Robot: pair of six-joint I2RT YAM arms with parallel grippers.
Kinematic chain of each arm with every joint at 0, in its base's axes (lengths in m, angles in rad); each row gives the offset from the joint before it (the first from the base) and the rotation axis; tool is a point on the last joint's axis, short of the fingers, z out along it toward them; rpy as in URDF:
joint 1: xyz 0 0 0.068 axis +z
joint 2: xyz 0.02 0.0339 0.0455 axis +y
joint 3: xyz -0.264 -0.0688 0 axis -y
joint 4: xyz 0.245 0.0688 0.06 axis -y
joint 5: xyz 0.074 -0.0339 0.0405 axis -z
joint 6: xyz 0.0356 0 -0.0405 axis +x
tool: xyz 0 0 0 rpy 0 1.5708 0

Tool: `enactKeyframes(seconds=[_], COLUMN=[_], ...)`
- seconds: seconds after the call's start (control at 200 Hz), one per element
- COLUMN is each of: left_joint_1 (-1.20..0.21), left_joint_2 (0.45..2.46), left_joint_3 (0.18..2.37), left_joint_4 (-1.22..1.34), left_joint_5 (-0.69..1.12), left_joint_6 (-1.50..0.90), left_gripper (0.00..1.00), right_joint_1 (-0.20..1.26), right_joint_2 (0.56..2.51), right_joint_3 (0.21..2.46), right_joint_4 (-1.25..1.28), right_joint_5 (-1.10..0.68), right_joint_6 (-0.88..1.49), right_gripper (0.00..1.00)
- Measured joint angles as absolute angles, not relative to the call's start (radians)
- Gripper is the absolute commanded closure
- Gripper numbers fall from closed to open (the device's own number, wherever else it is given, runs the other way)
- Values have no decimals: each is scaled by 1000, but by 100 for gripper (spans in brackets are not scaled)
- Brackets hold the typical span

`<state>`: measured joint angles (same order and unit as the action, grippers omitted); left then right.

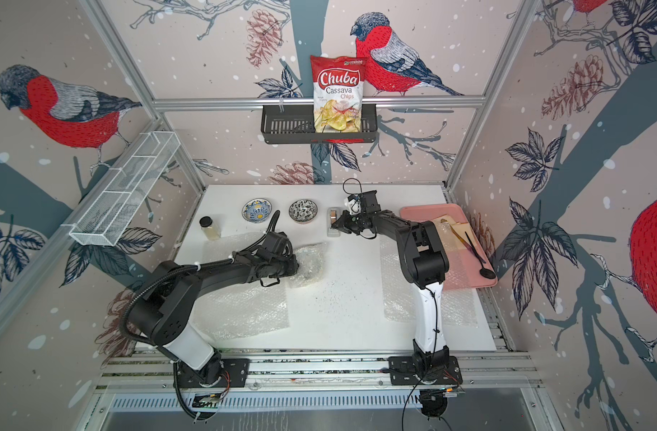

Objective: Wrap bowls in bubble wrap
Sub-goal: Tear off the tape using the Tape Cutter, then stick the tape on the bubble wrap.

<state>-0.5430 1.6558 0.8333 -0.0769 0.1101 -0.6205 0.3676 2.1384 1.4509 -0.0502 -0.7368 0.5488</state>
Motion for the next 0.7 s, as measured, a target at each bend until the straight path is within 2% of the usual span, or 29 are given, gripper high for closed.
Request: enactKeyframes(seconds=[0.7], left_joint_1=[-543], left_joint_2=[1667], left_joint_3=[833], left_joint_4=[-55], left_joint_5=[111], left_joint_6=[-621], left_gripper=[79], right_joint_1=[392], right_joint_2=[2038], right_joint_3=[1183], right_joint_4=[57], right_joint_5=[-765], right_joint_6=[548], right_gripper=[100])
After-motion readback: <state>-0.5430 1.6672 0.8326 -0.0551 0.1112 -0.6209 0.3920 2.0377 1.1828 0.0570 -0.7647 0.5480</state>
